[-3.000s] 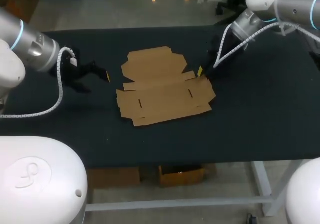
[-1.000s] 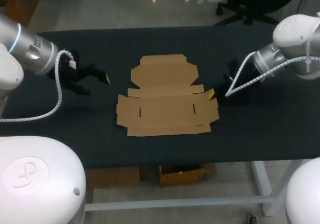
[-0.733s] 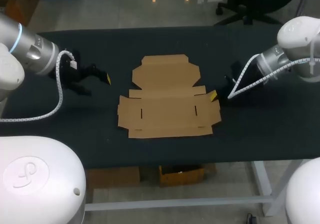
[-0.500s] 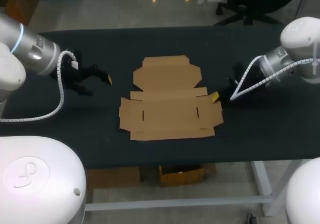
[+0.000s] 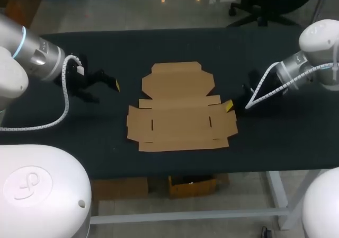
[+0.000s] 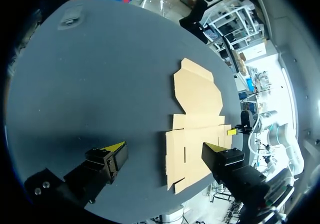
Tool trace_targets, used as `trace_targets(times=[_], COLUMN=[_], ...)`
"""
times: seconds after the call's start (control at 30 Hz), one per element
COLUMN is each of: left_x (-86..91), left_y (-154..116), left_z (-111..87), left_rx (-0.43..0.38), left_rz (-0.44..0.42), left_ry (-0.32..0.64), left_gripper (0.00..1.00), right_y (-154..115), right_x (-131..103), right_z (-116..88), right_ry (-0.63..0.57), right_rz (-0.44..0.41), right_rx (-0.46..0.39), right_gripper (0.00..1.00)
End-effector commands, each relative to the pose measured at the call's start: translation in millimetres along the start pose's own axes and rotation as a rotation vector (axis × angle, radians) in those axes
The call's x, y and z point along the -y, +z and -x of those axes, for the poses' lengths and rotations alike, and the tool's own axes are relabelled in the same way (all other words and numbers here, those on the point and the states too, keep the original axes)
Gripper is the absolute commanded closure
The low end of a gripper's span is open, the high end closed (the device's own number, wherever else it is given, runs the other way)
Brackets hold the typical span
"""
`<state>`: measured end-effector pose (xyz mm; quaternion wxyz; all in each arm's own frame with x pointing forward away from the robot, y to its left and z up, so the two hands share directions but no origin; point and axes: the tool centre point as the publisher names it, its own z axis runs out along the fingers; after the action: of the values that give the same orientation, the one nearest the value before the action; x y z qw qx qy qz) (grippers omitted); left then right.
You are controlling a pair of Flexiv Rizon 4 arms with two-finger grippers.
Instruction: Assemble the packaging by folding the flat box into shape, placing the metal phone stand inside, and closing the box properly
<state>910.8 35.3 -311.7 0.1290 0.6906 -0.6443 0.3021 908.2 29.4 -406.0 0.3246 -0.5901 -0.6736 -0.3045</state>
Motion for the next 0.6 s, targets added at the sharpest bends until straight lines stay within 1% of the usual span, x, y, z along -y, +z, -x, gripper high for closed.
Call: trace_targets(times=[0.03, 0.43, 0.6], left_x=[-1.4, -1.5, -1.5], left_y=[-0.9, 0.1, 0.5], left_z=[-1.4, -2.0, -2.1], left_rx=[0.005, 0.002, 0.003], left_rz=[-0.001, 0.001, 0.002], left_ry=[0.0, -0.001, -0.001], left_gripper=[0.0, 0.0, 0.0], right_y=[-0.4, 1.2, -0.1], right_x=[1.2, 2.3, 1.2], right_z=[0.9, 0.6, 1.6], right_ry=[0.0, 0.002, 0.0], right_rz=[-0.002, -0.01, -0.014], right_rx=[-0.005, -0.008, -0.022], right_gripper=[1.0, 1.0, 1.0])
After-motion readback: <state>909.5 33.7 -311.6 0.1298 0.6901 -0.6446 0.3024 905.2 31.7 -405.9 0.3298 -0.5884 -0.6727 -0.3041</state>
